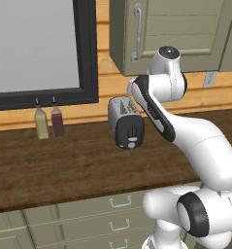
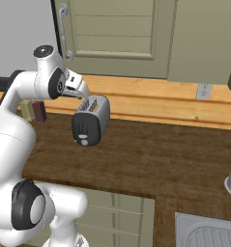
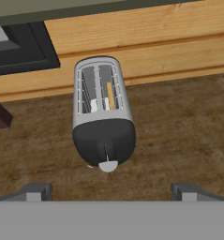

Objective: Start the toaster. Once the lever pops up, take the bread to the plate on the dining counter.

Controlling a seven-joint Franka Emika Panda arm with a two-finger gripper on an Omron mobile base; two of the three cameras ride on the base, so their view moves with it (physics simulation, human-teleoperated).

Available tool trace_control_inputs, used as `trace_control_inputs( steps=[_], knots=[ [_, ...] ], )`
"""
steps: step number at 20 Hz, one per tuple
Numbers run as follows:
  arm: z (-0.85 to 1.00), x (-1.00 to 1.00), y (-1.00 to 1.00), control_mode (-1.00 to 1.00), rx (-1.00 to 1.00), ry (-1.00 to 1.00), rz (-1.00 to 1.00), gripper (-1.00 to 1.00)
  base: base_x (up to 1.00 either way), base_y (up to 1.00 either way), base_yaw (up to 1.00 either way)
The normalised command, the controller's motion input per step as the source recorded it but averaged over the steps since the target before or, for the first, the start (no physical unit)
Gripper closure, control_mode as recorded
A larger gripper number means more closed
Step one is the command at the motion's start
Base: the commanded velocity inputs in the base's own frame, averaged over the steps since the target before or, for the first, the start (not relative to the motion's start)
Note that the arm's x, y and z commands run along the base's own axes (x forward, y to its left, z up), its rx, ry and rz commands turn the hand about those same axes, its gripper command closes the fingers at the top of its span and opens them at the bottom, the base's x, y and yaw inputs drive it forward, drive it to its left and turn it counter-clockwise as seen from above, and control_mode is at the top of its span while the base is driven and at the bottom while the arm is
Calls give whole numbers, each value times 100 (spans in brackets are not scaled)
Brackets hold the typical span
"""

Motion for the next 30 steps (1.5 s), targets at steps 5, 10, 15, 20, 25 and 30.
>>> trace_control_inputs(
  steps=[5, 10, 15, 20, 25, 30],
  knots=[
    [0, 0, 0, -100, 0, 0, 0, -100, 0, 0, 0],
    [0, 0, 0, -100, 0, 0, 0, -100, 0, 0, 0],
    [0, 0, 0, -100, 0, 0, 0, -100, 0, 0, 0],
    [0, 0, 0, -100, 0, 0, 0, -100, 0, 0, 0],
    [0, 0, 0, -100, 0, 0, 0, -100, 0, 0, 0],
    [0, 0, 0, -100, 0, 0, 0, -100, 0, 0, 0]
  ],
)
